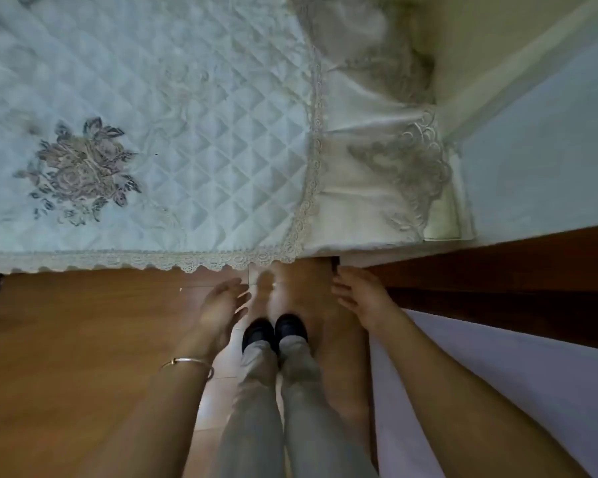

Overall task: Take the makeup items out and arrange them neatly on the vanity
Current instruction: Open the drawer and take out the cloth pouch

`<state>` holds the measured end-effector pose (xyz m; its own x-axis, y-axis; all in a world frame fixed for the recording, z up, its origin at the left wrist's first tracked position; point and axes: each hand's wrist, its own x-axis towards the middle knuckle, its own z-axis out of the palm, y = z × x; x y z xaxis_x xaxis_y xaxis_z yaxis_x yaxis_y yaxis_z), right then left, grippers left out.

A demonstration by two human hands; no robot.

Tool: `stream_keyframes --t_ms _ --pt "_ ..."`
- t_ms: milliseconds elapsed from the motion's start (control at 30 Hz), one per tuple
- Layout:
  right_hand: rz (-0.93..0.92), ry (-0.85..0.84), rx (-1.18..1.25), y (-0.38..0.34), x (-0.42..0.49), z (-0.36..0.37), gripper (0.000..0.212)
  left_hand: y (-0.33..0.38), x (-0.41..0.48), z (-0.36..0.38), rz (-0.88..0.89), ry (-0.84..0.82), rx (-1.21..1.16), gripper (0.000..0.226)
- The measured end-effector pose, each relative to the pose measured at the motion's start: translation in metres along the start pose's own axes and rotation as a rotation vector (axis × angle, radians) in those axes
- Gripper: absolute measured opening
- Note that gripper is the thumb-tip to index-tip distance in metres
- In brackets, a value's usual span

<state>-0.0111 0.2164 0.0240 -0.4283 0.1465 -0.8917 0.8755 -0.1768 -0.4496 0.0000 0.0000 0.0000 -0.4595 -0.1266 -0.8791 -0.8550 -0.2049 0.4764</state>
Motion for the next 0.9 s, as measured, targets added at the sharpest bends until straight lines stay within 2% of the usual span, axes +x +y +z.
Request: stream_keyframes --t_ms 100,167,233,300,533,600,633,667,733,833,900 --pt "0.013 -0.053 0.225 -0.001 0.025 0.0 0.005 0.004 0.021 0.006 0.002 -0.023 -0.117 0.018" --pt "0.025 -0.087 0.336 0.002 0.034 -0.004 0.013 0.011 0.026 0.005 -0.015 -0.036 -0.246 0.024" --pt "0.027 -0.113 0.372 0.006 0.037 -0.008 0.009 0.014 0.024 0.001 -0.007 -0.07 -0.302 0.037" --pt "0.036 -0.105 0.363 0.009 0.036 -0.008 0.009 0.014 0.017 -0.001 -0.008 -0.084 -0.255 0.043" --pt "0.063 -0.062 0.305 0.054 -0.002 -0.015 0.033 -0.027 -0.027 -0.022 -0.041 -0.102 -0.156 0.03" --pt "0.048 -0.016 0.177 0.065 -0.023 -0.014 0.035 -0.038 -0.048 -0.03 -0.022 -0.093 -0.055 0.026" --pt "0.006 0.036 0.037 0.069 -0.036 -0.014 0.035 -0.042 -0.061 -0.034 0.002 -0.077 -0.003 0.024" --pt "-0.069 0.094 -0.139 0.073 -0.048 -0.015 0.035 -0.045 -0.075 -0.037 0.056 -0.054 0.068 0.021" --pt "-0.326 0.191 -0.4 0.079 -0.075 -0.02 0.029 -0.045 -0.105 -0.046 0.282 -0.024 0.226 0.016" --pt "-0.753 0.289 -0.489 0.07 -0.111 -0.029 0.019 -0.03 -0.137 -0.054 0.754 0.049 0.517 0.024" --pt "-0.935 0.368 -0.573 0.053 -0.116 -0.033 0.02 -0.014 -0.138 -0.051 1.022 0.118 0.776 0.027"
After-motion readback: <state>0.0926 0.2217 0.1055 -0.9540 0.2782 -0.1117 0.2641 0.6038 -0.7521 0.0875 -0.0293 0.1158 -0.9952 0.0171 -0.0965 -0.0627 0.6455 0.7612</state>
